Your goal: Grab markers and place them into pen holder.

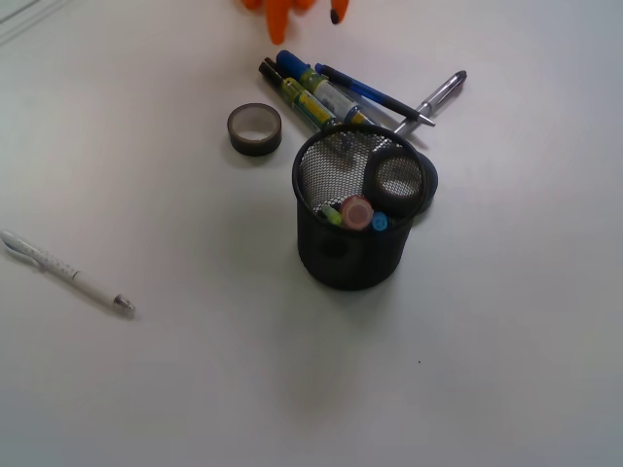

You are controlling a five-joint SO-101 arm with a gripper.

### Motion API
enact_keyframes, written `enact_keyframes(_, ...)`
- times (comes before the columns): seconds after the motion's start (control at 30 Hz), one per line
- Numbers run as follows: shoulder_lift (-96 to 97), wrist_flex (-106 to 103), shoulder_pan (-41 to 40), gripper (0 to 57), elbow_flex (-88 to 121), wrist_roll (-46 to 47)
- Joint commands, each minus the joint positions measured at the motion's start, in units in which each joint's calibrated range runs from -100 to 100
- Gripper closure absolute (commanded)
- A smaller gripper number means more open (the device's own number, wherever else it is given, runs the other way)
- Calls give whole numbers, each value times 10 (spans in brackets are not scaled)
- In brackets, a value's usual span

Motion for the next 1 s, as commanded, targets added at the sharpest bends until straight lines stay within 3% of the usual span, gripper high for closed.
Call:
enact_keyframes(0.0, -35, -109, -14, 280, 108, -4)
enact_keyframes(0.53, -31, -231, -20, 280, 305, -4)
enact_keyframes(0.97, 138, -233, -42, 282, 171, 14)
